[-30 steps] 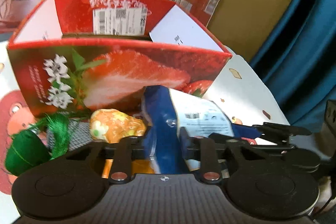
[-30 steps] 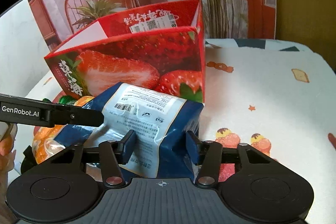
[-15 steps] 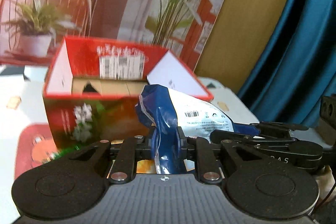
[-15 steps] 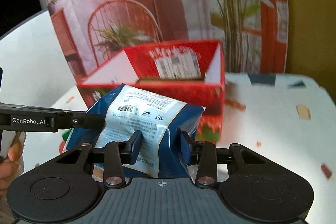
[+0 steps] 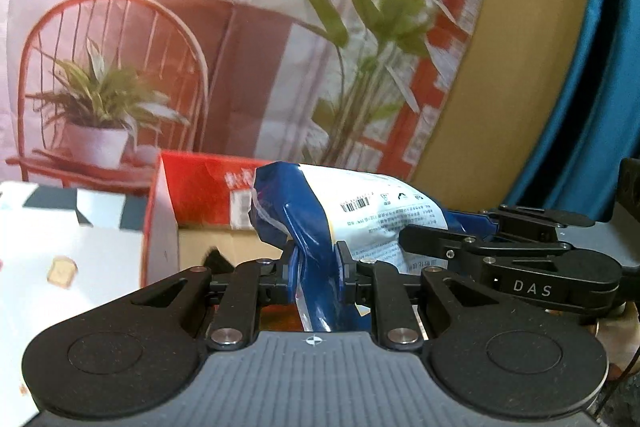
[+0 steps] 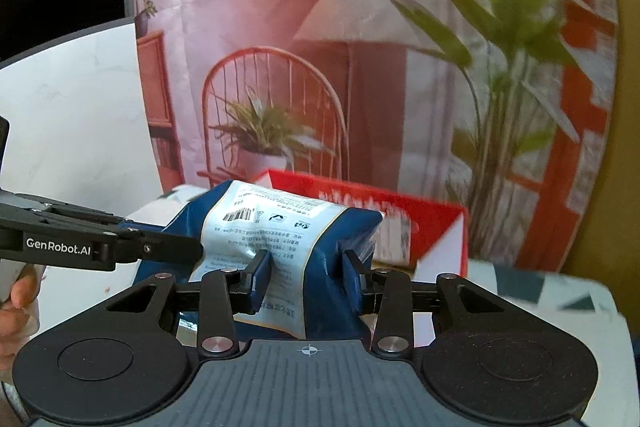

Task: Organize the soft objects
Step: 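Lift the snack bag with both grippers over the red box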

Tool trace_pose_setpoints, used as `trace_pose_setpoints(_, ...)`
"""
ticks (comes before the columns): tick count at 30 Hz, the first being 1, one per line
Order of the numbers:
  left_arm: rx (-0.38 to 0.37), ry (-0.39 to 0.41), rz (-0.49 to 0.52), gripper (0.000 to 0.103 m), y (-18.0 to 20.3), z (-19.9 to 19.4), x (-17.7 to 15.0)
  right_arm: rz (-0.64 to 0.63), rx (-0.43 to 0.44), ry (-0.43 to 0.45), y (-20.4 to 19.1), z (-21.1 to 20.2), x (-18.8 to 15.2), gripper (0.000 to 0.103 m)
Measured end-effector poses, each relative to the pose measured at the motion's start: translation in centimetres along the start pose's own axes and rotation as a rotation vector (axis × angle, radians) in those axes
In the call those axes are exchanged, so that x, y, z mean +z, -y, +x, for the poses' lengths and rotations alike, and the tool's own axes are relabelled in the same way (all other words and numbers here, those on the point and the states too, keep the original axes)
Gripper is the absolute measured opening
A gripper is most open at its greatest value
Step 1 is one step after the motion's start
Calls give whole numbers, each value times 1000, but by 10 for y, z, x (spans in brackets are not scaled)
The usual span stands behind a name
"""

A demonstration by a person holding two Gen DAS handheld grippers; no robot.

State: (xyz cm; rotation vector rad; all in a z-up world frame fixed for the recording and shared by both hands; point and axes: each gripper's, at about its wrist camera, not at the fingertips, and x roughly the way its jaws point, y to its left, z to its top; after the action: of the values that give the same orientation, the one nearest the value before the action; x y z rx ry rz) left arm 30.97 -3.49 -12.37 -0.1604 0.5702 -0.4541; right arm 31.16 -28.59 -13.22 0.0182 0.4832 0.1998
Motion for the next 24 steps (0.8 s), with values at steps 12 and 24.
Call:
trace_pose_setpoints(12, 37, 75, -43, 19, -25, 36, 65, -43, 0, 79, 16, 59, 64, 35)
trace_pose_setpoints(24, 63, -93, -42, 20, -51, 102, 50, -58, -7, -36, 42, 126, 55, 36)
